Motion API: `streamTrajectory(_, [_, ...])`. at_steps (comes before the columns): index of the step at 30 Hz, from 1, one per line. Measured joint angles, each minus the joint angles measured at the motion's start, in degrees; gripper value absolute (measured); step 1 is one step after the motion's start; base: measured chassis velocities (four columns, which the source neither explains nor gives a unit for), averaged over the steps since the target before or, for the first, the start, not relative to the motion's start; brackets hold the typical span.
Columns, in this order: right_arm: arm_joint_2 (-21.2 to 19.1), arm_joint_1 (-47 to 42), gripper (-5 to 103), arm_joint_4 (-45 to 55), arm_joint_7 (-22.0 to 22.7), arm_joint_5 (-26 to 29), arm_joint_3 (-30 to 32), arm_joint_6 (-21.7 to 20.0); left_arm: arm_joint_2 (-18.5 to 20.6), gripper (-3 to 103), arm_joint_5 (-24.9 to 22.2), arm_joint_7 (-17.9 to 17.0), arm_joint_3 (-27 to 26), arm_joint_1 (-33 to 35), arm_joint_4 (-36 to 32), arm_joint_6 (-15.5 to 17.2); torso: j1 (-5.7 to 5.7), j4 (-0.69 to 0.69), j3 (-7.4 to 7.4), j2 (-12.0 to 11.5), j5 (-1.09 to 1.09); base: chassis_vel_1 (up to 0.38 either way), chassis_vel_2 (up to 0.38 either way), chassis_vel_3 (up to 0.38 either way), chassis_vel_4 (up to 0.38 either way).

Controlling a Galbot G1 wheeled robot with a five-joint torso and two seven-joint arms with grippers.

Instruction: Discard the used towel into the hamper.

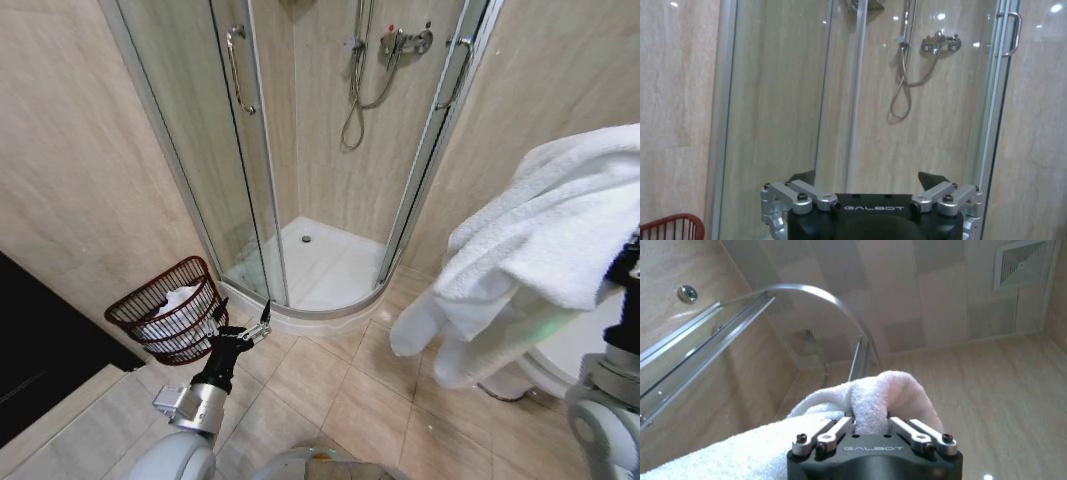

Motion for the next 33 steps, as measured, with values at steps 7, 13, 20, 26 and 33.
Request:
streamTrajectory(7, [-0.6,0.1,13,0.0,0.1,1.2,0.6,1.0,0.0,100,0.0,0.0,0.0,0.0,0.0,0.0,0.55,0.0,0.83,1.4,0.0,0.0,0.0,0.0,0.0])
streamTrajectory(13, [-0.8,0.0,13,0.0,-0.1,1.7,1.1,1.7,0.0,100,0.0,0.0,0.0,0.0,0.0,0.0,1.21,0.0,1.81,3.0,0.0,0.0,0.0,0.0,0.0])
streamTrajectory(20, [-1.0,-0.4,13,0.0,-0.1,2.5,1.9,1.7,0.0,100,0.0,0.0,0.0,0.0,0.0,0.0,1.67,0.0,2.48,4.2,0.0,0.0,0.0,0.0,0.0])
streamTrajectory(26, [-0.6,-0.5,13,0.0,-0.5,2.3,1.9,1.7,0.0,100,0.0,0.0,0.0,0.0,0.0,0.0,2.29,0.0,3.27,5.6,-0.01,0.0,0.0,0.0,0.0])
streamTrajectory(33, [0.2,-1.1,13,0.0,-0.9,1.9,1.8,2.2,0.0,100,0.0,0.0,0.0,0.0,0.0,0.0,2.84,0.0,4.12,7.0,0.0,0.0,0.0,0.0,0.0])
